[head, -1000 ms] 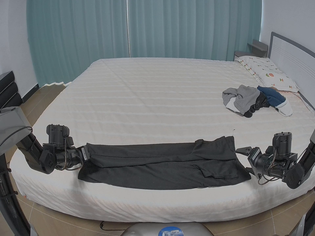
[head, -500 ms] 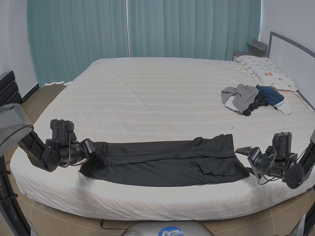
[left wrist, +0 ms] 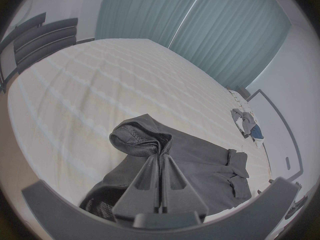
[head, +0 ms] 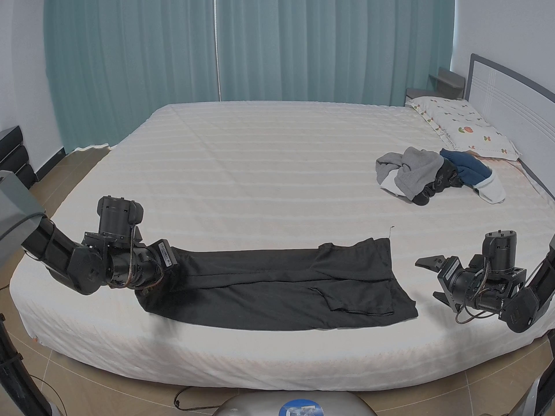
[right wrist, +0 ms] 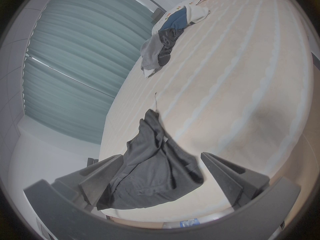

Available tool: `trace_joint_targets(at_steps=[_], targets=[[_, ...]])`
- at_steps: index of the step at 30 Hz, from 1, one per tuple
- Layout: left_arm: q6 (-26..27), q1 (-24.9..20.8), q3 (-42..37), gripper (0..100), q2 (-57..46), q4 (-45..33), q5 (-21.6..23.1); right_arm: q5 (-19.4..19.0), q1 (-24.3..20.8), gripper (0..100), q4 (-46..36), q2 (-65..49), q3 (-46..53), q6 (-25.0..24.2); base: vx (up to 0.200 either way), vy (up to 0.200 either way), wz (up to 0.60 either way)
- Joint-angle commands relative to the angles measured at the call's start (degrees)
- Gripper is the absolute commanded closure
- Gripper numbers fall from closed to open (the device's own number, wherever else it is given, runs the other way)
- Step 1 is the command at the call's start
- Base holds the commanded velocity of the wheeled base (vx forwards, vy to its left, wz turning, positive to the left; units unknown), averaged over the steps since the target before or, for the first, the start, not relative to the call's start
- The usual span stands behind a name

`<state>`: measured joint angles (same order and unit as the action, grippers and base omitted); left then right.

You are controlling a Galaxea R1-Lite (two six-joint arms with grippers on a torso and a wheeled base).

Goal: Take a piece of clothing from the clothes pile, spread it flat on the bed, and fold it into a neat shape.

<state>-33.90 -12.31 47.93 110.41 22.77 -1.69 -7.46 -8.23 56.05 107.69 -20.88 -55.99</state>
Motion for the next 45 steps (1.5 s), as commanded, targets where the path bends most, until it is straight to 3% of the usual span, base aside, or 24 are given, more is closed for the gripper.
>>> trace_joint_targets(at_steps=[1,11,22,31,42,43,45], targets=[[0.0,-3.6,3.7,100,-2.4,-2.6,-2.3,0.0,0.0,0,0.0,-0.6,0.3,0.0,0.000,-0.200,0.00],[0.0,-8.9,8.5,100,-2.5,-9.4,-4.7,-0.1,-0.1,0,0.0,-0.8,0.4,0.0,0.000,-0.200,0.00],[-3.8,-16.9,21.1,100,0.7,-21.7,-4.8,-0.2,-0.2,0,0.0,-0.9,0.4,0.0,0.000,-0.200,0.00],[-5.2,-20.4,29.0,100,7.9,-24.1,-5.8,-0.1,-0.2,0,0.0,-0.9,0.4,0.0,0.000,-0.200,0.00],[-5.9,-22.2,31.9,100,13.3,-23.7,-7.6,-0.2,-0.3,0,0.0,-0.7,0.4,0.1,0.000,0.000,0.00],[-6.0,-22.2,31.9,0,13.3,-23.6,-7.6,-0.2,-0.3,0,0.0,-0.7,0.4,0.1,0.000,0.000,0.00],[-6.0,-22.5,31.7,0,13.2,-23.6,-7.7,-0.2,-0.6,0,0.0,-0.6,0.4,0.0,0.000,0.000,0.00]])
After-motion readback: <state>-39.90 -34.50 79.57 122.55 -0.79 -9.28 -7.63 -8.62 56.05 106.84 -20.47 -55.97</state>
